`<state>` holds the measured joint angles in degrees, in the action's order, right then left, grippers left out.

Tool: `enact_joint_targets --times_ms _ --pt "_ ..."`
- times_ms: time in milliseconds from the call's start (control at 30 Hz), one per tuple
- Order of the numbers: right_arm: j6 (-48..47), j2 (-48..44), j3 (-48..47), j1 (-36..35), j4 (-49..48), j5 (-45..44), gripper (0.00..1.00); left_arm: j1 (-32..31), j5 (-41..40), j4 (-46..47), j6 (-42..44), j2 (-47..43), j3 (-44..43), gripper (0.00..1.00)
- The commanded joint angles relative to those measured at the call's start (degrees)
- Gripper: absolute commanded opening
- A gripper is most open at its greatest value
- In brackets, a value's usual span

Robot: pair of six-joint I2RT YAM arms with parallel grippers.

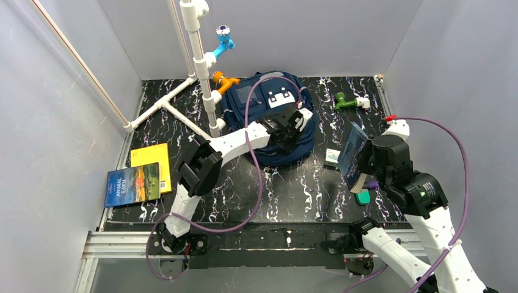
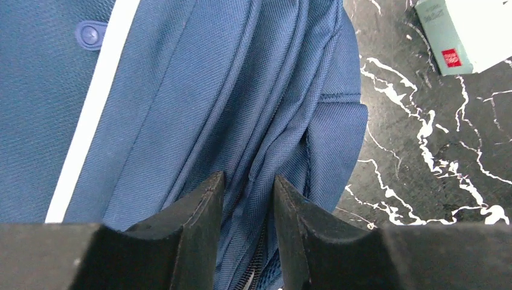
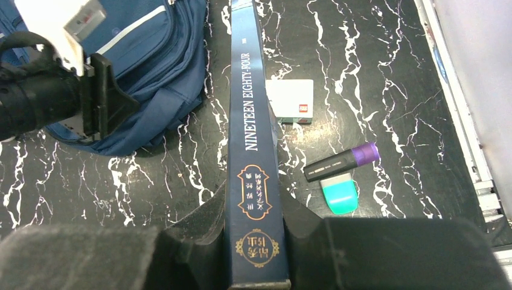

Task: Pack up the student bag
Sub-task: Place the book in the student bag.

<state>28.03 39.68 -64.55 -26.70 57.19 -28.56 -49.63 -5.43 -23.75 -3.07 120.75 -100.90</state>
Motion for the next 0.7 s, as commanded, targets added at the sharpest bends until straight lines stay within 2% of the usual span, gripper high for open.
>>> enact_joint_targets --times_ms 0,67,100,133,167,200,467,667 --pt "1.30 -1.36 -0.66 -0.20 -6.39 0.15 0.01 0.41 1.06 -1.83 -0.80 0.09 -2.00 0.31" --pt "1.59 -1.36 -0.51 -0.20 -6.47 0.80 0.01 0.80 0.86 -1.98 -1.05 0.27 -2.59 0.27" --pt "1.79 -1.43 -0.30 -0.20 -6.53 1.15 0.01 0.94 0.78 -2.12 -1.13 0.43 -2.92 0.20" --pt "2.04 -1.48 0.00 -0.20 -6.63 1.74 0.01 1.09 0.45 -2.56 -1.18 0.37 -3.37 0.09" --pt "2.35 -1.53 0.38 -0.20 -6.74 2.39 0.01 1.14 0.02 -3.21 -1.21 0.22 -4.02 0.02" --pt "2.79 -1.64 0.73 -0.20 -6.86 3.16 0.01 1.19 -0.05 -3.65 -1.28 -0.30 -4.64 0.00" --pt "10.21 -2.53 3.03 -0.20 -12.09 16.33 0.01 1.16 1.26 -3.97 -3.26 -8.05 -5.90 0.00" --pt "19.16 -3.22 5.63 -0.20 -16.48 24.37 0.01 1.14 -4.32 -3.89 -3.59 -12.35 -7.92 0.00"
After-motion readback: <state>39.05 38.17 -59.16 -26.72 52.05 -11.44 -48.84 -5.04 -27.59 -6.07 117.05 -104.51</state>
